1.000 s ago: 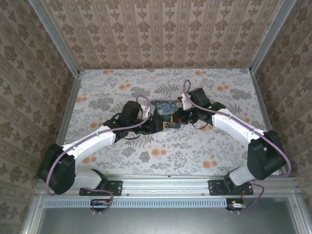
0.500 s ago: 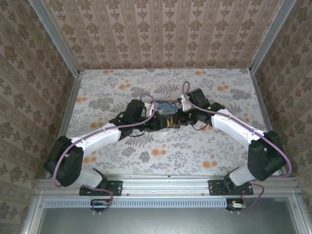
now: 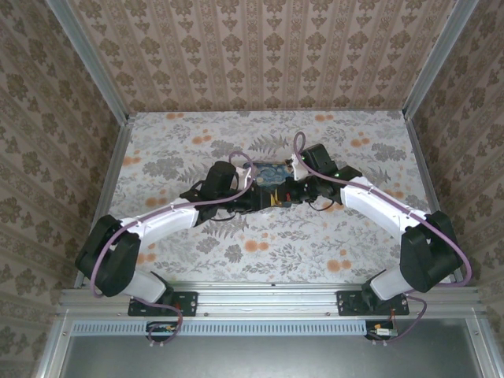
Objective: Unlock a padlock with a key
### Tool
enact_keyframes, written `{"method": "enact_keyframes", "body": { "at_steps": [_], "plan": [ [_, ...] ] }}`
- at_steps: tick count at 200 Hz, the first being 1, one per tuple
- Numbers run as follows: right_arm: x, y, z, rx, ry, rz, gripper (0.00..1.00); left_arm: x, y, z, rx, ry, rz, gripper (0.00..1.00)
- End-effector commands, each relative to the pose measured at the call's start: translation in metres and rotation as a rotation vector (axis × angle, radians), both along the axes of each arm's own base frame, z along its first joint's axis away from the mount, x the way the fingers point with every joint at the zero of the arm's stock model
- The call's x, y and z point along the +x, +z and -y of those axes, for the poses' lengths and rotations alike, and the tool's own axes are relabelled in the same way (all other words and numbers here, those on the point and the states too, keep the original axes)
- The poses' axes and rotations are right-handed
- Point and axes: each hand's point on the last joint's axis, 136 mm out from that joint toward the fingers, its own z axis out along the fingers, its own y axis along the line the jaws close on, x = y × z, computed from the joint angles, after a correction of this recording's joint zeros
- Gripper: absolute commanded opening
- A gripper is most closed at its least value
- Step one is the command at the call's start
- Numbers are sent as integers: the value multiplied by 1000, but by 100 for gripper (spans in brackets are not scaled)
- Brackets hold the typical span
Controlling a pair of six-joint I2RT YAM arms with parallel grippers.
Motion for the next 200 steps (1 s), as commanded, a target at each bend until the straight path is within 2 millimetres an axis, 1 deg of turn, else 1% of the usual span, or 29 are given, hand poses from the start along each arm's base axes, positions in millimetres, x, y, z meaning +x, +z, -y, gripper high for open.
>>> {"method": "enact_keyframes", "body": {
  "at_steps": [1,7,21,30,49,59,68,76,88,98,102,104,105,107,118,126,142,149,164,176,187,200],
  "plan": [
    [-3,18,-3,19,11,28,4,4,12,6,-27,-12,27,27],
    [-3,18,-3,19,12,27,4,4,13,6,-27,-12,28,26],
    [-5,17,-3,16,14,24,4,4,14,6,-29,-15,29,15],
    [-5,17,-2,14,14,23,4,4,13,5,-28,-16,27,11],
    [-6,16,-1,6,12,23,5,3,11,4,-25,-19,24,9],
    [-6,16,-1,4,14,23,7,1,10,4,-21,-29,26,7],
    [-7,17,2,-4,10,23,15,0,9,2,-18,-41,30,3],
    [-7,16,5,-14,6,25,26,-3,8,0,-15,-59,38,0],
    [-6,16,16,-39,-10,32,42,-7,8,-4,-15,-91,56,0],
    [-4,17,26,-55,-23,46,49,-12,9,-7,-22,-123,70,0],
    [-7,12,31,-71,-26,23,51,-13,10,-8,-23,-132,75,0],
    [-7,11,33,-73,-28,19,51,-14,10,-9,-23,-138,79,0],
    [-8,16,34,-66,-31,32,51,-14,10,-9,-23,-139,79,0],
    [-8,20,36,-60,-33,43,52,-15,11,-9,-23,-144,81,0],
    [-9,27,42,-38,-32,61,53,-20,16,-10,-32,-177,101,0],
    [-10,33,42,-13,-17,79,53,-24,20,-9,-42,-197,107,0],
    [-17,48,30,68,86,141,53,-35,30,-4,-77,-258,140,0],
    [-22,53,25,100,136,167,53,-43,35,0,-96,-300,162,0],
    [-35,66,14,189,249,205,50,-57,46,5,-130,-372,218,0],
    [-47,77,6,262,334,236,49,-64,53,6,-168,-409,255,0],
    [-57,79,5,292,384,246,48,-67,60,5,-198,-425,279,0],
    [-66,78,7,295,409,243,47,-70,68,3,-223,-437,310,0]
  ]
}}
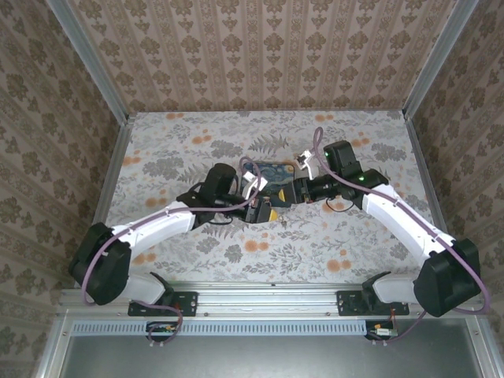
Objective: Unlock a padlock with a key
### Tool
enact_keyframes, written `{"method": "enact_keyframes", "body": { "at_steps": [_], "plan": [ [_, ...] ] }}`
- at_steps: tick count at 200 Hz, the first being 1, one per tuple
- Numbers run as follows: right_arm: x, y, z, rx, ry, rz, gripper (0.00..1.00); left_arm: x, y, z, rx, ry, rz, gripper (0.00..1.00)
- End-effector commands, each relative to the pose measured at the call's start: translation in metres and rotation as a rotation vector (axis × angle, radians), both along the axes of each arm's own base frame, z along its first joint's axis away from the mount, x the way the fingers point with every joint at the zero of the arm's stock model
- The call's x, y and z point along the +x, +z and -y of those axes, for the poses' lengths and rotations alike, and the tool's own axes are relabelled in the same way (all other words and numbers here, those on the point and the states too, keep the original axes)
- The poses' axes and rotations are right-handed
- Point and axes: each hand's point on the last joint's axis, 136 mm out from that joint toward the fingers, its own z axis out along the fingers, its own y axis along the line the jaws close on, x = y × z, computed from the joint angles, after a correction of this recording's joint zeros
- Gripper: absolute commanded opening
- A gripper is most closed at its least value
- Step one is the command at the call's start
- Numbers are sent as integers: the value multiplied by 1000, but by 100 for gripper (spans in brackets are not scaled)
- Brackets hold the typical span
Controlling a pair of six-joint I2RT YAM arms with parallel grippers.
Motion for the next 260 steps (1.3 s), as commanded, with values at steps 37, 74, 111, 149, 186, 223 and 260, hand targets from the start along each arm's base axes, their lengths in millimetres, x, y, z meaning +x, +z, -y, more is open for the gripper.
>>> {"method": "enact_keyframes", "body": {
  "at_steps": [37,74,111,149,186,223,260],
  "plan": [
    [-48,12,-6,152,194,42,46,-11,45,-5,-157,-100,142,0],
    [-49,9,-8,194,187,23,44,-5,44,-5,-166,-85,138,0],
    [-44,10,-11,211,178,20,39,-4,47,-4,-177,-84,139,0],
    [-40,11,-13,224,166,28,31,-4,47,-4,-184,-81,135,0],
    [-45,10,-13,224,175,17,27,3,45,-6,-184,-58,129,0],
    [-43,11,-14,235,167,17,25,8,45,-7,-194,-39,124,0],
    [-36,18,-17,269,148,28,25,6,48,-7,-209,-47,124,0]
  ]
}}
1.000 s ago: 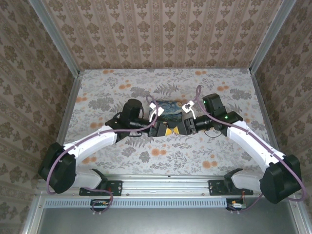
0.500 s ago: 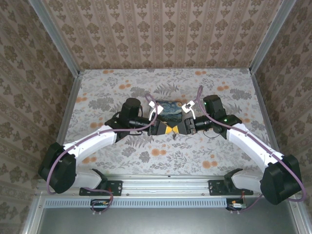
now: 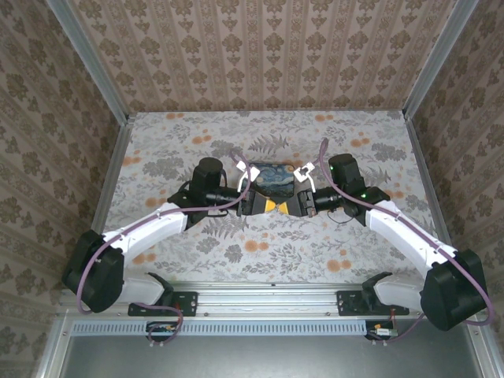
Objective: Unlock a padlock with a key
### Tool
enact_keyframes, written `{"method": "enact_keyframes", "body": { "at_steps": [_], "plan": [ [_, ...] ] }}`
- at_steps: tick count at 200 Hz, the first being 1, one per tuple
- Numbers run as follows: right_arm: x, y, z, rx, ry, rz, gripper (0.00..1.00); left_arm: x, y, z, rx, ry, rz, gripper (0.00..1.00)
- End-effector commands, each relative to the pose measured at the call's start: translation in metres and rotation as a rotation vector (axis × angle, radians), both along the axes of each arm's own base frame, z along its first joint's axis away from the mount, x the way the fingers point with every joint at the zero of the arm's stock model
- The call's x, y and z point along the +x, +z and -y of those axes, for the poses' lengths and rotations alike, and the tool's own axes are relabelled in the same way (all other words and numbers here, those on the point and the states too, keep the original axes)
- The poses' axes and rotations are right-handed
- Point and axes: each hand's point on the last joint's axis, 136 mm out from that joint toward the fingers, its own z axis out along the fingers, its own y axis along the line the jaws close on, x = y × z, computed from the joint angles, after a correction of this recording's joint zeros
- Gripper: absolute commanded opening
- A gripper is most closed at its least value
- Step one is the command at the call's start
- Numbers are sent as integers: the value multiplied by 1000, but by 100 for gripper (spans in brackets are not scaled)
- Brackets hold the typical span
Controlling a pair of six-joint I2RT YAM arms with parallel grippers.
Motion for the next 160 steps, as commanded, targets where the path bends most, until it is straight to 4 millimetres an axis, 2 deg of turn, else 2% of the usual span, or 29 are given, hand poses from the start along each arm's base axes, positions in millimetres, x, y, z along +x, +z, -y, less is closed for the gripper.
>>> {"method": "enact_keyframes", "body": {
  "at_steps": [1,20,44,138,160],
  "plan": [
    [1,11,-5,51,9,18,26,-3,5,1,-32,-27,8,0],
    [4,10,-7,45,4,17,26,-4,5,1,-33,-31,9,0],
    [4,11,-8,49,8,12,20,-3,3,2,-26,-24,5,0],
    [-3,2,-6,43,18,-3,22,6,3,-5,-29,35,9,0],
    [-2,1,-7,48,14,-5,18,5,4,-5,-37,26,10,0]
  ]
}}
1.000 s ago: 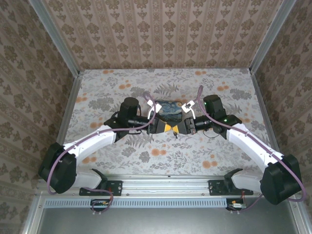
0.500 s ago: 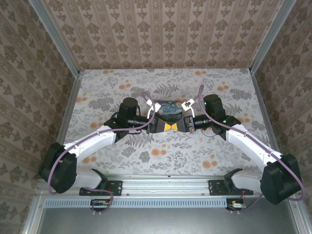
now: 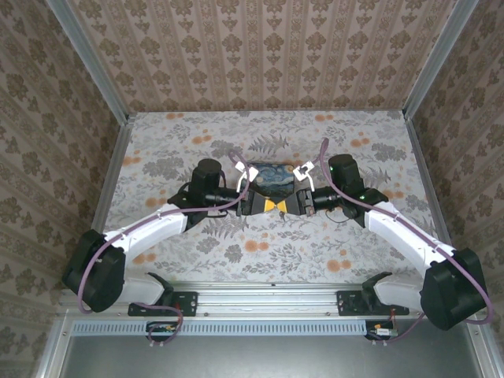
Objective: Unlock a padlock with a key
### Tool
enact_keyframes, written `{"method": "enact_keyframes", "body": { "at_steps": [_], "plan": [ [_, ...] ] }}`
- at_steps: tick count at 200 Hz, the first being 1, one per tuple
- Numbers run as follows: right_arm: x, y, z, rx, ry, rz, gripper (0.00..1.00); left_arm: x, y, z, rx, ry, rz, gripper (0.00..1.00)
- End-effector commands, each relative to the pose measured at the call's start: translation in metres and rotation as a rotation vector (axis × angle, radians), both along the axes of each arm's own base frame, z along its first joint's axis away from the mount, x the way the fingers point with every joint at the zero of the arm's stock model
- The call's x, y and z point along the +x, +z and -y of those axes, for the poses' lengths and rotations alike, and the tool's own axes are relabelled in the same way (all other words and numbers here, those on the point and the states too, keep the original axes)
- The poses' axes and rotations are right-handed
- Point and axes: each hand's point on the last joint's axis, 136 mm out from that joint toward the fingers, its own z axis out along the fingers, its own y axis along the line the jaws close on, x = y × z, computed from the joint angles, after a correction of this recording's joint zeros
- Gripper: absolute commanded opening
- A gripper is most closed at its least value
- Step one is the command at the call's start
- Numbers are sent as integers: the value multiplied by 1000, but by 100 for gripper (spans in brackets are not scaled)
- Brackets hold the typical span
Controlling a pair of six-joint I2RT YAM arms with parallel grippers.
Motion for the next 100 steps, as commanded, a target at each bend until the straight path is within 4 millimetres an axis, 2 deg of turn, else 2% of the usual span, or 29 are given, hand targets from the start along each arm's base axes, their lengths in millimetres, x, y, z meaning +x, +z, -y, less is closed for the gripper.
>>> {"method": "enact_keyframes", "body": {
  "at_steps": [1,68,100],
  "plan": [
    [-5,1,-3,24,23,-5,18,1,10,-2,-34,6,28,0],
    [-6,11,-6,63,35,7,17,0,10,1,-39,-4,23,0],
    [-9,12,-7,68,47,10,10,1,11,1,-45,3,24,0]
  ]
}}
